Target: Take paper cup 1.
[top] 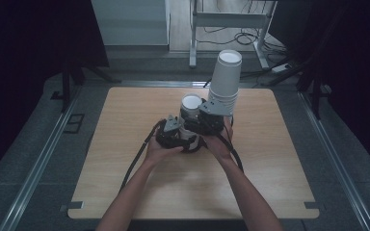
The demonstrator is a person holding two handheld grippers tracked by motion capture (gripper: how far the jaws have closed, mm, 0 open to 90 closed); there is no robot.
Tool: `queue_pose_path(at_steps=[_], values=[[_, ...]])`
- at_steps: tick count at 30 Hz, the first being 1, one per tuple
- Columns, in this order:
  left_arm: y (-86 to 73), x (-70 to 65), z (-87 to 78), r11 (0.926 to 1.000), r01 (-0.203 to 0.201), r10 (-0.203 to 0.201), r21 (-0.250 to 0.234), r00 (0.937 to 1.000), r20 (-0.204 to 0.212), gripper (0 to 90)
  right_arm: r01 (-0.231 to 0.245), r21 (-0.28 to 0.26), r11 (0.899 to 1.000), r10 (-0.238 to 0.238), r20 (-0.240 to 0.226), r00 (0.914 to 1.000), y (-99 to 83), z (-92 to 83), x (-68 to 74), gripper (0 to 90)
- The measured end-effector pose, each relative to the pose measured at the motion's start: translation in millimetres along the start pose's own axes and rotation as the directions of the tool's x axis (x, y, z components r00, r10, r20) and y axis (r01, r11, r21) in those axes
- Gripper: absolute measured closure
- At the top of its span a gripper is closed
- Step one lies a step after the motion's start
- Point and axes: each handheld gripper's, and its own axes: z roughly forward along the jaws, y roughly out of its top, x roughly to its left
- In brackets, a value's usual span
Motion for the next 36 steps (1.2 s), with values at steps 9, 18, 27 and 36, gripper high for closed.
queue_pose_path(at_steps=[9,18,27,36], values=[[0.0,1.2,0.5,1.0000,-0.005,0.005,0.005,1.0000,-0.007,8.7,0.005,-0.073,0.997,-0.005,-0.002,1.0000,14.3,-18.5,-4.0,36.7],[0.2,1.6,1.1,1.0000,-0.005,0.005,0.004,0.9999,-0.009,9.0,-0.013,-0.029,1.000,0.013,0.006,0.9999,6.2,-10.0,-4.5,24.2],[0.0,1.0,2.2,1.0000,0.000,0.000,-0.005,0.9999,-0.010,9.2,-0.033,0.018,0.999,0.033,0.017,0.9993,-4.7,10.6,-1.7,21.4],[-0.1,1.2,2.7,1.0000,-0.008,0.008,-0.006,0.9999,-0.010,9.3,-0.047,0.016,0.999,0.046,0.052,0.9976,-6.3,18.0,1.1,22.5]])
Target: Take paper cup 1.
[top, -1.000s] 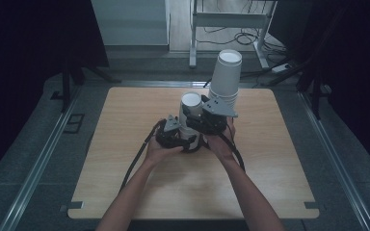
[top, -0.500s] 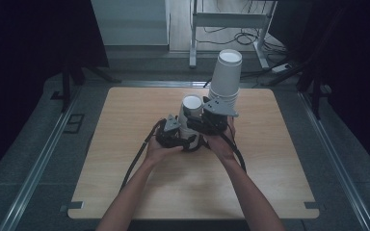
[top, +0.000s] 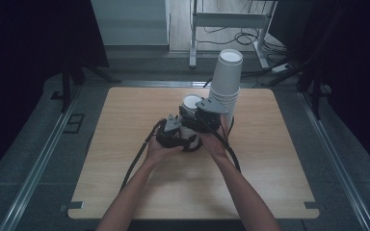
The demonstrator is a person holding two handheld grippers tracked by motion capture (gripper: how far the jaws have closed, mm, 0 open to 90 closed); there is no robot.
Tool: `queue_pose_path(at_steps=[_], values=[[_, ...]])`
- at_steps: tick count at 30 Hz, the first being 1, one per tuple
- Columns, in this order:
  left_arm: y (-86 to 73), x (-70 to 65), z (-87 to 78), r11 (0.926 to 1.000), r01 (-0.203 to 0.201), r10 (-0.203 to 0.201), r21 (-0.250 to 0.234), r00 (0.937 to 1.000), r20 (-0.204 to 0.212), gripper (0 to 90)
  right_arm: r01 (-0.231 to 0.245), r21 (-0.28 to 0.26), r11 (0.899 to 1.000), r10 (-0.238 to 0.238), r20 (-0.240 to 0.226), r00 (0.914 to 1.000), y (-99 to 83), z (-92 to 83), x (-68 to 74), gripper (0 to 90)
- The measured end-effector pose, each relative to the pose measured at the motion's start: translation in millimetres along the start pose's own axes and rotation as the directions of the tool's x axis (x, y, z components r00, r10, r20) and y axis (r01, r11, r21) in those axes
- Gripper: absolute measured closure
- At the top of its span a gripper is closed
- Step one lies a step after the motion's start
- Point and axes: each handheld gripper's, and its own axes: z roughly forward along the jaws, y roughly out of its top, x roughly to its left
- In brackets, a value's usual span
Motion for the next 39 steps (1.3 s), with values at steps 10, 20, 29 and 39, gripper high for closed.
queue_pose_path(at_steps=[10,20,29,39], values=[[-0.1,-0.3,-0.1,0.9999,-0.009,0.009,0.006,1.0000,0.002,9.2,0.011,-0.049,0.999,-0.011,0.000,0.9999,4.9,-6.3,0.3,22.9],[0.0,0.4,-0.5,0.9998,-0.016,0.016,0.013,0.9999,0.001,9.1,0.024,-0.146,0.989,-0.024,-0.003,0.9997,30.2,-25.8,-3.2,23.0],[0.9,-0.2,-1.9,0.9999,-0.011,0.011,0.012,0.9999,0.002,5.6,0.016,-0.222,0.975,-0.021,-0.021,0.9995,53.1,-54.6,-7.6,23.0],[3.7,-4.5,-9.6,0.9998,-0.018,0.018,0.009,0.9998,0.011,0.8,0.021,-0.261,0.965,-0.035,-0.050,0.9982,58.7,-94.9,-15.3,23.0]])
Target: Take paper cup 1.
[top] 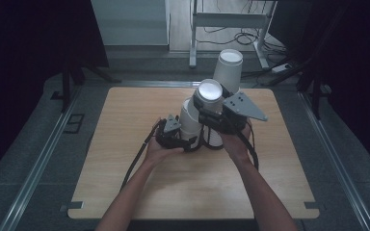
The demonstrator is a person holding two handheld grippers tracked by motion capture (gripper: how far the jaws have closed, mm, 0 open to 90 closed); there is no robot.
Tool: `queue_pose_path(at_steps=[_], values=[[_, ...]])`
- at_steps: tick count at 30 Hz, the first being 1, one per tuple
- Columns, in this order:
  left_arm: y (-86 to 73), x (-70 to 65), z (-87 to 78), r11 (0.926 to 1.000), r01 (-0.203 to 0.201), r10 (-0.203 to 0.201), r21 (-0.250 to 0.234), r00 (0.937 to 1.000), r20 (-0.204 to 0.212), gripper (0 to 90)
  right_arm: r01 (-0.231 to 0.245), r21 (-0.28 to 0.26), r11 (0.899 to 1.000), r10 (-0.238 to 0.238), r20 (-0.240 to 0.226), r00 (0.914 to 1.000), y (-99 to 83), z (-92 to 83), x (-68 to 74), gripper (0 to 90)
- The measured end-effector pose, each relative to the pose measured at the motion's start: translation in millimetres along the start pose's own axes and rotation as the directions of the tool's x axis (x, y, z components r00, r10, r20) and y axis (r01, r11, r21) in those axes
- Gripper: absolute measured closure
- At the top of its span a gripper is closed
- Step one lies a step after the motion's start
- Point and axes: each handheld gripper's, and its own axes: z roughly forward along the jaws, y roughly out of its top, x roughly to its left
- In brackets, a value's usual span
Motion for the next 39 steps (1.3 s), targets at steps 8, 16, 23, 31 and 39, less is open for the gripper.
queue_pose_path(at_steps=[8,16,23,31,39], values=[[-2.7,-0.1,-8.2,0.9998,0.018,-0.018,-0.010,0.9996,-0.019,0.0,-0.010,-0.011,1.000,0.010,-0.026,0.9996,-5.1,-32.6,-4.6,23.1],[-5.2,-0.3,-21.2,0.9999,0.016,-0.016,-0.005,0.9996,-0.024,0.0,-0.032,-0.001,0.999,0.032,-0.041,0.9987,-21.2,-56.1,-10.6,23.1],[-9.7,-5.2,-39.9,0.9999,-0.004,0.003,-0.016,0.9994,-0.035,0.0,-0.057,0.031,0.998,0.058,-0.044,0.9973,-44.7,-66.8,-14.2,23.1],[-20.0,-9.9,-60.7,0.9996,-0.005,0.005,-0.026,0.9993,-0.037,0.0,-0.080,0.057,0.995,0.083,-0.060,0.9947,-68.0,-72.1,-13.3,23.2],[-31.0,-16.7,-77.6,0.9985,0.020,-0.020,-0.052,0.9998,-0.004,0.0,-0.105,0.086,0.991,0.111,-0.075,0.9910,-92.2,-73.3,-9.9,23.2]])
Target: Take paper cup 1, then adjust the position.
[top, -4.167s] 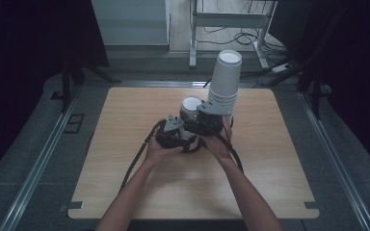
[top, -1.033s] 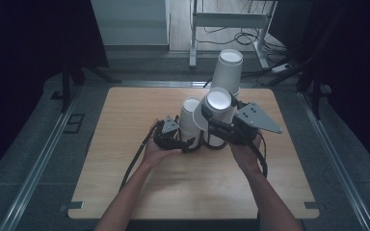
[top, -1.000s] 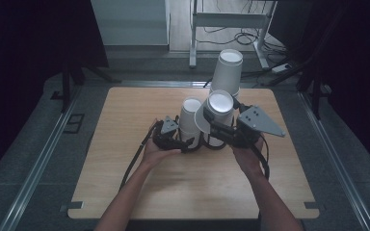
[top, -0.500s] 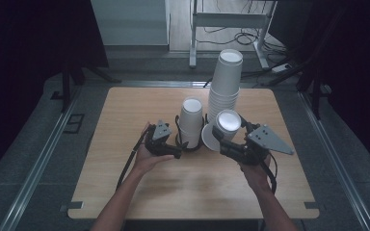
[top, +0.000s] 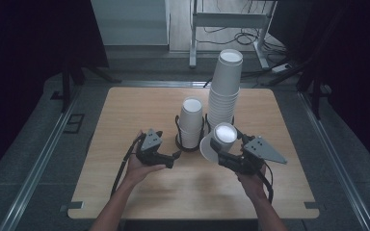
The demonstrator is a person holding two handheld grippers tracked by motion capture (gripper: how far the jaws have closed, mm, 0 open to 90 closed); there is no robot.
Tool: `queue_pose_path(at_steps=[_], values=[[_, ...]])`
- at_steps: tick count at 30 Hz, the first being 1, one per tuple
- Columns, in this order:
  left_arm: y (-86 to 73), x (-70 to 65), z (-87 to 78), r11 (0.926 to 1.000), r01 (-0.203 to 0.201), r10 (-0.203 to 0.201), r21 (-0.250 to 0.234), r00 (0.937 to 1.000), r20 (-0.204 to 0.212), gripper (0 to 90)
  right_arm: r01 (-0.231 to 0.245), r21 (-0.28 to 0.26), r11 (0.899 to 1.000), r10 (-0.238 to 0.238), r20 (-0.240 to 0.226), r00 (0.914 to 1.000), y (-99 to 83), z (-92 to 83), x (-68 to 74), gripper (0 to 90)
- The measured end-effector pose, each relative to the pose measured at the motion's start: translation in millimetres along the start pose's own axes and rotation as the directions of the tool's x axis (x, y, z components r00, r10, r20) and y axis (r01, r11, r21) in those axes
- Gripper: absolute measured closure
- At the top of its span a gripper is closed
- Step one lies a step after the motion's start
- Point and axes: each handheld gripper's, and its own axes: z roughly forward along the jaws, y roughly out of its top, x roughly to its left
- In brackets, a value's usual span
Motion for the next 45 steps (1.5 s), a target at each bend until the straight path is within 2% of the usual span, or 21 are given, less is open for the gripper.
queue_pose_path(at_steps=[6,9,12,14,21,26,32,38,45], values=[[-7.5,-4.4,-4.7,0.9999,-0.010,0.010,0.008,0.9999,0.008,1.1,-0.021,0.020,1.000,0.021,-0.004,0.9998,-16.3,2.5,0.1,23.2],[-8.5,-4.5,-8.1,0.9999,0.010,-0.010,0.000,0.9997,0.020,2.1,-0.023,0.028,0.999,0.023,-0.003,0.9997,-21.1,4.1,1.4,23.2],[-8.4,-7.2,-12.1,0.9999,0.008,-0.007,-0.008,0.9995,0.031,3.6,-0.020,0.040,0.999,0.020,-0.007,0.9998,-27.1,6.7,4.4,23.2],[-8.2,-9.4,-14.0,0.9999,0.012,-0.012,-0.011,0.9985,0.053,3.9,-0.005,0.060,0.998,0.006,-0.010,0.9999,-31.7,11.0,7.6,23.2],[-8.1,-19.3,-15.7,0.9995,0.025,-0.022,-0.018,0.9928,0.117,4.0,-0.014,0.072,0.997,0.016,-0.020,0.9997,-36.5,16.2,13.3,23.2],[-7.3,-30.2,-15.7,0.9998,0.010,-0.007,-0.017,0.9890,0.148,3.7,-0.011,0.080,0.997,0.014,-0.029,0.9995,-39.3,19.0,17.0,23.1],[-2.2,-44.2,-14.0,0.9995,-0.029,0.031,-0.013,0.9841,0.175,2.3,0.000,0.084,0.996,0.004,-0.049,0.9988,-40.1,22.4,22.6,23.1],[2.8,-52.7,-6.6,0.9993,-0.035,0.037,-0.010,0.9771,0.210,0.7,0.005,0.094,0.996,0.000,-0.062,0.9981,-43.3,24.1,27.3,23.2],[7.8,-61.2,4.6,0.9988,-0.049,0.048,-0.004,0.9726,0.227,0.0,-0.003,0.094,0.996,0.010,-0.077,0.9970,-44.7,26.9,32.0,23.2]])
